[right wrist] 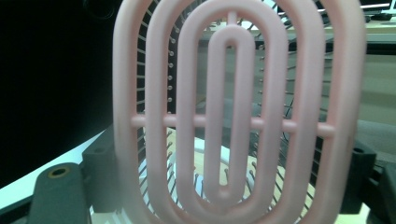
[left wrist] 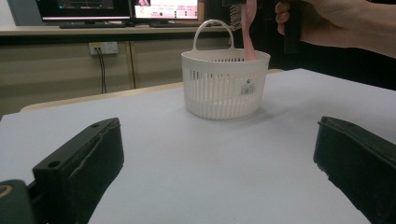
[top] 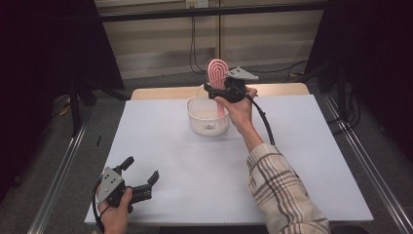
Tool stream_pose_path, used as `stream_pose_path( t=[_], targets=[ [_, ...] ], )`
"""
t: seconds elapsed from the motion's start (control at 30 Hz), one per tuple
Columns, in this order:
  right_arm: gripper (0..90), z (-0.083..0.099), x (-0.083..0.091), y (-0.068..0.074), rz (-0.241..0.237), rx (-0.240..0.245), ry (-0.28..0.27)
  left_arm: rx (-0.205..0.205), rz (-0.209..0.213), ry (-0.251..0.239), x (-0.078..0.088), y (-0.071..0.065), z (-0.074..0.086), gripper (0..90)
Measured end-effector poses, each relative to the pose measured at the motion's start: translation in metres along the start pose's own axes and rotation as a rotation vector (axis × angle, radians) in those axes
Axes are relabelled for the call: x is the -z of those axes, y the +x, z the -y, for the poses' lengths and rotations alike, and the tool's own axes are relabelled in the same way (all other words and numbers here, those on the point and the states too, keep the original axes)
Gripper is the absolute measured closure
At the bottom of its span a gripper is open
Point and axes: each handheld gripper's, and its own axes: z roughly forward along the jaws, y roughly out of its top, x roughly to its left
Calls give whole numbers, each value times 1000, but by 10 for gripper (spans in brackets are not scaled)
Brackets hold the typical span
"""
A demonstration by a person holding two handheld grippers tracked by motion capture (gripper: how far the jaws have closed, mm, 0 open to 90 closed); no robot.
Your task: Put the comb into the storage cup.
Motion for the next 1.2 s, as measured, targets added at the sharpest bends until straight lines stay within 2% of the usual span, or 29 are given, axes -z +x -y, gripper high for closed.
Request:
stream_pose_path(
  t=[0.5,1.2],
  targets=[
    [191,8,3,-5,3,-58,1,-6,-2,1,0,1,0,17],
    [190,24,10,-15,-3,-75,38,-12,-4,4,0,0,0,17]
  ],
)
